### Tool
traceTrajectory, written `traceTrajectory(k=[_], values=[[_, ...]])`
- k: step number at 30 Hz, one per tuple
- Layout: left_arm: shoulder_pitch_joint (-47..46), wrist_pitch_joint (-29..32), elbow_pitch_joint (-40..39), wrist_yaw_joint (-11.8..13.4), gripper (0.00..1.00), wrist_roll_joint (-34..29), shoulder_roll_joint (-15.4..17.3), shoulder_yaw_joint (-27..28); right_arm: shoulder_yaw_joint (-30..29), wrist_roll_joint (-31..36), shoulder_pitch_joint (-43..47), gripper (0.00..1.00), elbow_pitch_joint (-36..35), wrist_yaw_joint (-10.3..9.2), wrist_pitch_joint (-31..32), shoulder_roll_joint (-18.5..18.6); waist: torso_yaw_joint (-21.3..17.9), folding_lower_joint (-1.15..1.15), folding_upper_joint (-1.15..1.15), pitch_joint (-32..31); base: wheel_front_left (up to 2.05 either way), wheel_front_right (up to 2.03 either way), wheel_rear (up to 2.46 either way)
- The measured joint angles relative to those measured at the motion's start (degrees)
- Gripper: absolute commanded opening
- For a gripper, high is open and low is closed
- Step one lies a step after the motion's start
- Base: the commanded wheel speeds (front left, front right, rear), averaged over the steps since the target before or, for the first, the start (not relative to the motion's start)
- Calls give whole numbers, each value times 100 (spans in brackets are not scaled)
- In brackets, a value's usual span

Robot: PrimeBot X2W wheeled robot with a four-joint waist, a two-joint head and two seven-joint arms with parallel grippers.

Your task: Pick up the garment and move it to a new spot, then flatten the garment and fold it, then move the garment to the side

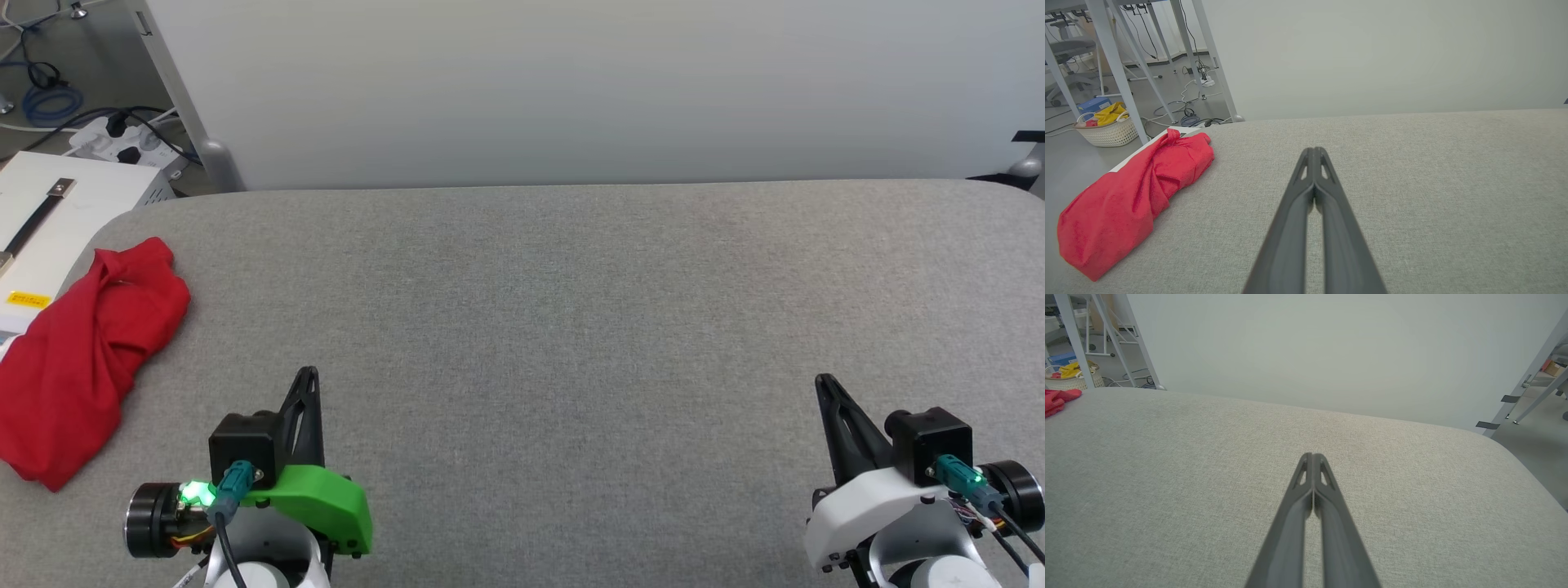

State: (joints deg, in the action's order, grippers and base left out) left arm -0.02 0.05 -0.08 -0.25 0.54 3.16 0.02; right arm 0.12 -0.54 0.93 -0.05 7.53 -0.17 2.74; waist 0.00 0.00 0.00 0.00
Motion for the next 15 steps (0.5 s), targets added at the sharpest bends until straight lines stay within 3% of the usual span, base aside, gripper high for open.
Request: traceTrajectory(k=[15], values=[[0,0,0,0,0,0,0,0,0,0,0,0,0,0,0,0,0,0,0,0,0,0,0]])
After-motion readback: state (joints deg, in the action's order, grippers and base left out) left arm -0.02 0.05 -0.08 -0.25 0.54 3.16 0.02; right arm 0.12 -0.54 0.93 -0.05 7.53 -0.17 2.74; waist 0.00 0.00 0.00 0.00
